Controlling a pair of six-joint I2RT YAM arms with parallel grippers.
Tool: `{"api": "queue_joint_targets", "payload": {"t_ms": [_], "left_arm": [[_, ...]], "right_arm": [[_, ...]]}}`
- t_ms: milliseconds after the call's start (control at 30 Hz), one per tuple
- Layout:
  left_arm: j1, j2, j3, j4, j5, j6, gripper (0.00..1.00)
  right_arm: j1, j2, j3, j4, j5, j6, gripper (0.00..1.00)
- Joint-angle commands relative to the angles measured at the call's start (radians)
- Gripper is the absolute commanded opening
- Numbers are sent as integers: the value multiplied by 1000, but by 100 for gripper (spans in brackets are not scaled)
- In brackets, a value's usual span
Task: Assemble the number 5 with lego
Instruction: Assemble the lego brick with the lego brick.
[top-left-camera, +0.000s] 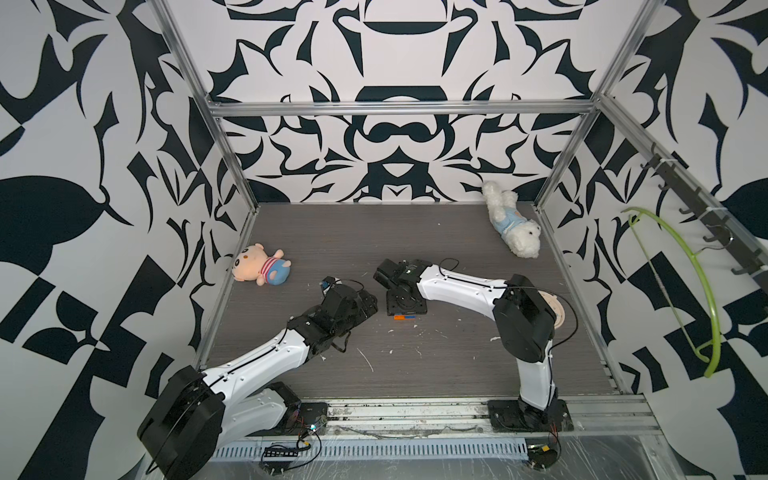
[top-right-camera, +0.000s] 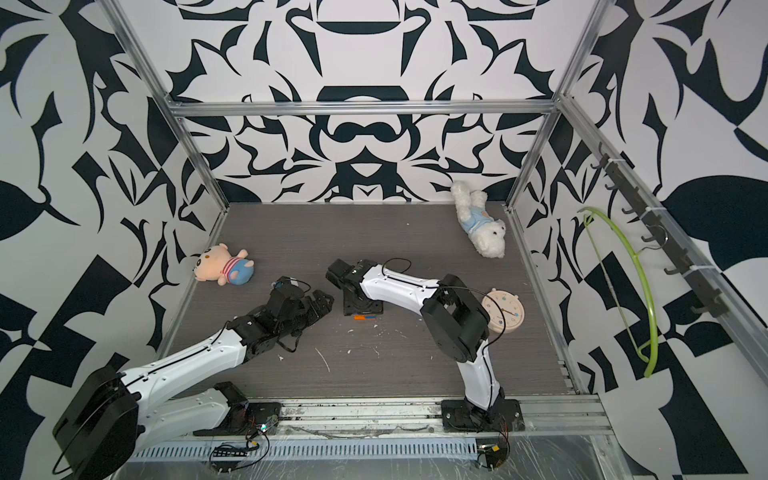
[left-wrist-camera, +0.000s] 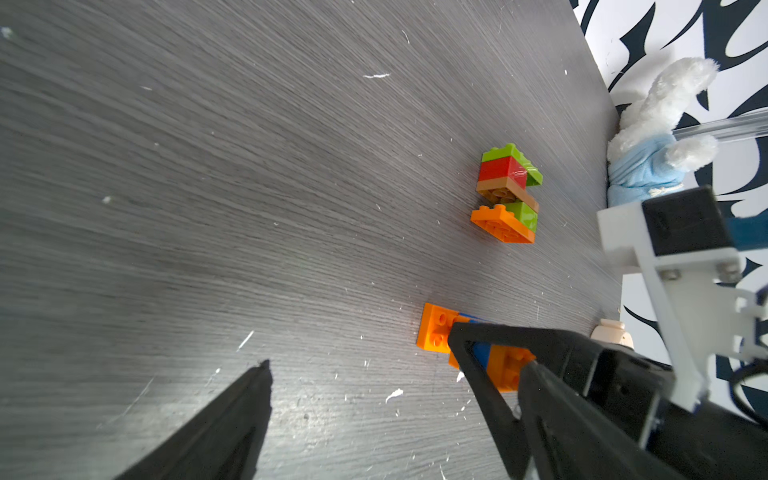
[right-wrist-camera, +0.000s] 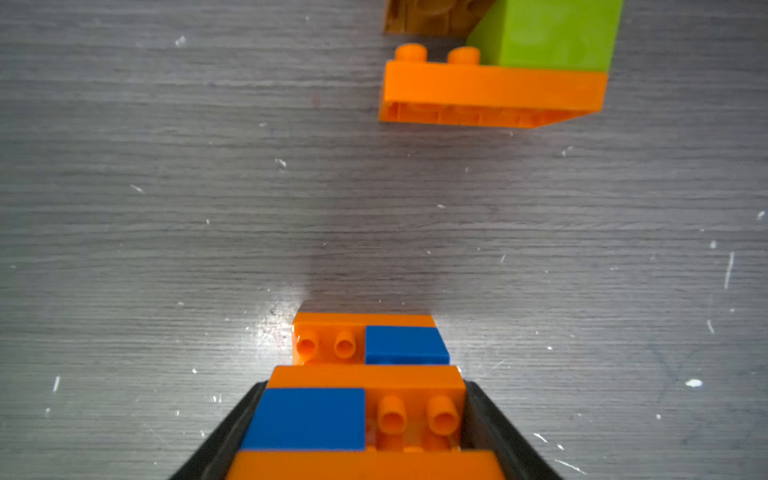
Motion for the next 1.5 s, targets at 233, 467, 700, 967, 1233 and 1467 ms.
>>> {"api": "queue_joint_targets", "payload": {"t_ms": [233,467,700,967,1233,1467], "left_arm": [[6,5,0,-5,2,14,99],[6,4,-2,-7,3,12,99],[6,-5,-2,-16,-4,12,99],[6,-11,-8,-19,-7,9,99],[6,-16,-5,-25,-11,9,99],[6,-13,-2,-27,-11,11,99]], "right_arm": [[-4,-14,1,-8,9,30,64],[-1,-16,4,-15,21,37,64],[8,2,3,-11,20,54,65],[9,15,5,-20,21,50,64],[10,19,-8,-22,21,37,64],[9,16,-12,-24,20,33,64]]}}
